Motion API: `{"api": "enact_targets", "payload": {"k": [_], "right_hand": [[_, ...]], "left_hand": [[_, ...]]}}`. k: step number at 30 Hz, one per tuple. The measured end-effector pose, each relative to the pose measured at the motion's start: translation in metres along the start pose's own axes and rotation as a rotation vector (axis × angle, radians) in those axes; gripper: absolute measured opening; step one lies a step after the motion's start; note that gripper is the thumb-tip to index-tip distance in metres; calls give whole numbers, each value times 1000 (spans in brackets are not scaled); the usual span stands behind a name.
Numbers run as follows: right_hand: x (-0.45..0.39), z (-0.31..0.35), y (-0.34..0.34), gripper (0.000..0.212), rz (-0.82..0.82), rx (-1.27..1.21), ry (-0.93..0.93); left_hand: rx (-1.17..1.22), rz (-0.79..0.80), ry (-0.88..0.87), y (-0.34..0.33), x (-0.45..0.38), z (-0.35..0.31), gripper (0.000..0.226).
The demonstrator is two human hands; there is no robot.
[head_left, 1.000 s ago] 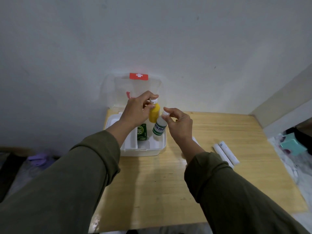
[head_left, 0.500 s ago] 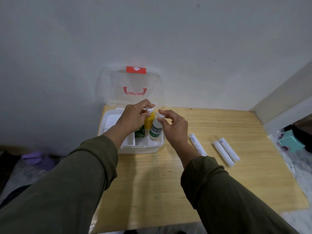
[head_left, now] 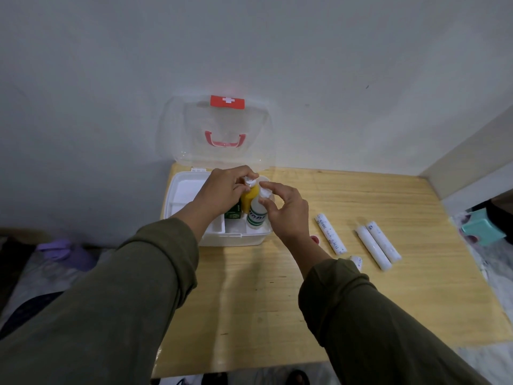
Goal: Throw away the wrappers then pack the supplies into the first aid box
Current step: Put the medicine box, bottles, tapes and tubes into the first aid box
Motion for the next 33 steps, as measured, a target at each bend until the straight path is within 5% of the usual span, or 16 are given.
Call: {"api": "enact_targets", "payload": {"k": [18, 26, 33], "right_hand": [[2, 1, 25, 63, 4, 40, 1], [6, -8, 86, 67, -34, 96, 19], [13, -70, 169, 65, -100, 163, -11]], "left_hand": [[-18, -58, 4, 8, 8, -16, 50], [-53, -146, -73, 8, 5, -78, 53], [-37, -136, -162, -58, -1, -144, 56]]}}
Point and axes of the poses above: each hand's wrist, its own x-axis away from the middle knuckle, its own y-axis out of the back of the hand, z = x × y, the point moved 8 cm from there along -x, towards the middle knuckle, and after that the axes turned 1 degree about -y, right-handed, at the moved point
